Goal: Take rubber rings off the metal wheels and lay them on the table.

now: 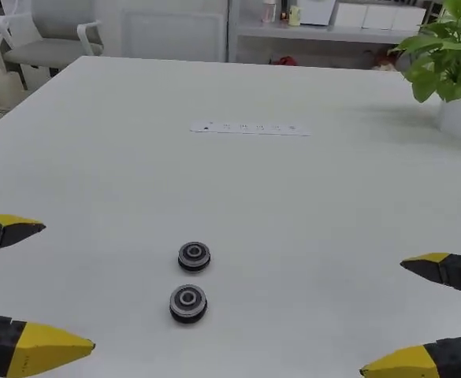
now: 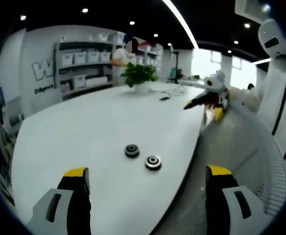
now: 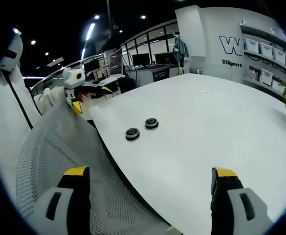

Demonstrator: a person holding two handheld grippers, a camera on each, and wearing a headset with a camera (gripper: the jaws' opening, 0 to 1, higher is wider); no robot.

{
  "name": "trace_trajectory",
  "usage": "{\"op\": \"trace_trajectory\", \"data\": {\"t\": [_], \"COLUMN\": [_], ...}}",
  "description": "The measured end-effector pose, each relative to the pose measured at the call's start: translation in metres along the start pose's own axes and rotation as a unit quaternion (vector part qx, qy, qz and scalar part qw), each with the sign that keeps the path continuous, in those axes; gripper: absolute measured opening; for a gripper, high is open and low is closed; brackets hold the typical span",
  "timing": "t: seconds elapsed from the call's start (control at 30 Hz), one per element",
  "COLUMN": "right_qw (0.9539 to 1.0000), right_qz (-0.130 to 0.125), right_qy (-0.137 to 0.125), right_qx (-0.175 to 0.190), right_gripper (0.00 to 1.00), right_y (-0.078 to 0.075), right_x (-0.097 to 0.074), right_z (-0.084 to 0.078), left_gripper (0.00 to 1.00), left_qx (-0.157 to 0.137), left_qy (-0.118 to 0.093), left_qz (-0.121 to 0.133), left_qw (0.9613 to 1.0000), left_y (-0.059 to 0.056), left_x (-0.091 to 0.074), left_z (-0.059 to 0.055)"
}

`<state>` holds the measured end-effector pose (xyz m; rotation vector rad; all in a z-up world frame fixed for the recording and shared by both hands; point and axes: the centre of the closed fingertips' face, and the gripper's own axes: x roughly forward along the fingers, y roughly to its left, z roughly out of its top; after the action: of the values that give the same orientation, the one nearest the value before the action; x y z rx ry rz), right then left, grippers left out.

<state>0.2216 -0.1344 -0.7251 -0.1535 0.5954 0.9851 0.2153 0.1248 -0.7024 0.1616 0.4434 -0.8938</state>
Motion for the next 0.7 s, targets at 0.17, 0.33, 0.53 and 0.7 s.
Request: {"op": "trace_trajectory", "data": {"t": [0.17, 0.33, 0.53, 0.7], "right_qw": [0.9999, 0.9998, 0.9996, 0.9995], "right_qz": [0.000, 0.001, 0.007, 0.006], "right_qy": [0.008, 0.013, 0.021, 0.024], "right_qx": [-0.008, -0.017, -0.018, -0.017], "right_gripper": [1.00, 1.00, 1.00, 1.00], "right_y": [0.004, 0.010, 0.017, 0.019], "right_x": [0.002, 0.005, 0.007, 0.011], "right_z": [0.005, 0.012, 0.014, 0.018], "left_gripper": [1.00, 1.00, 1.00, 1.00], "left_qx": [0.007, 0.008, 0.021, 0.032], "left_qy": [-0.002, -0.007, -0.003, 0.002], "left_qz": [-0.011, -0.026, -0.052, -0.071], "left_qw": [0.9999, 0.9996, 0.9984, 0.9970], "left_y": [-0.001, -0.001, -0.006, -0.012], "left_x": [0.001, 0.002, 0.008, 0.012], "left_z": [0.004, 0.007, 0.010, 0.010]}}
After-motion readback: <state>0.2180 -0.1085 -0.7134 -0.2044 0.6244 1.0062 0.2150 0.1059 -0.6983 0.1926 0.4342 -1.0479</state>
